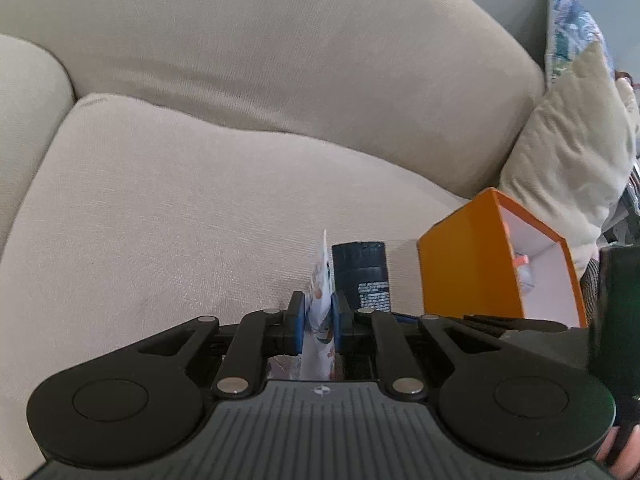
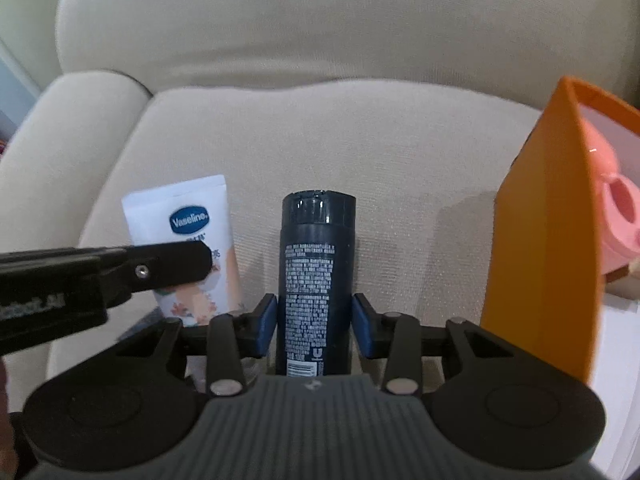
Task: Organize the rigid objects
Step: 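Carry the spray can and Vaseline tube into the shoebox and open both tools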
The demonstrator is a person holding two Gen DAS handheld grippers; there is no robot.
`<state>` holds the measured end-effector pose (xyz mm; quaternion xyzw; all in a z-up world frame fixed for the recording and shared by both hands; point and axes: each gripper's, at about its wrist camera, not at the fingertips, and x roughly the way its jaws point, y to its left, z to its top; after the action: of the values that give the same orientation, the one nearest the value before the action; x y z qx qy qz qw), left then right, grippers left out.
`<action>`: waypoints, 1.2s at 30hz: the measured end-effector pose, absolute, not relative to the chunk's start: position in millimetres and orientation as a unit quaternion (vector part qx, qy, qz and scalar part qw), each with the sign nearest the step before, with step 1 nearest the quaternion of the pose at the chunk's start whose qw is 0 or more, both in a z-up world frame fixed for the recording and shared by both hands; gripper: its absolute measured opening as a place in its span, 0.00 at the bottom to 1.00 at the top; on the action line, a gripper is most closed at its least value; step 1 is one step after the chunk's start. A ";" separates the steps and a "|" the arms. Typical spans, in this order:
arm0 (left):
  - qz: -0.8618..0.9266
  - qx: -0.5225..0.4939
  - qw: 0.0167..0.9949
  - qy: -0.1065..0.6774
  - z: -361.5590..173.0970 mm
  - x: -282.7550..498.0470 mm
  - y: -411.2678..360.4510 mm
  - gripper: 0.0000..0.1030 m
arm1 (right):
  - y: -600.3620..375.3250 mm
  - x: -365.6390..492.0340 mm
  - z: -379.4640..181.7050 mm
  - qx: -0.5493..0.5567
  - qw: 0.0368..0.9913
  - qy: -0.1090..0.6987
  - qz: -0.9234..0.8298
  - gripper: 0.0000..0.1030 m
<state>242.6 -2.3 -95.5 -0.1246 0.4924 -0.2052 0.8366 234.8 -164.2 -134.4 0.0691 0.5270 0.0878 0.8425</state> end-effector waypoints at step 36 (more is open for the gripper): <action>-0.311 0.091 0.796 0.511 -78.6 214.3 -228.5 0.14 | -362.8 138.3 -113.3 0.176 0.845 0.504 0.026 0.40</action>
<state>214.3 -228.5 -78.6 0.0914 0.5105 -0.3109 0.7965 138.3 -362.8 -113.3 0.1761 0.5036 0.0259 0.8454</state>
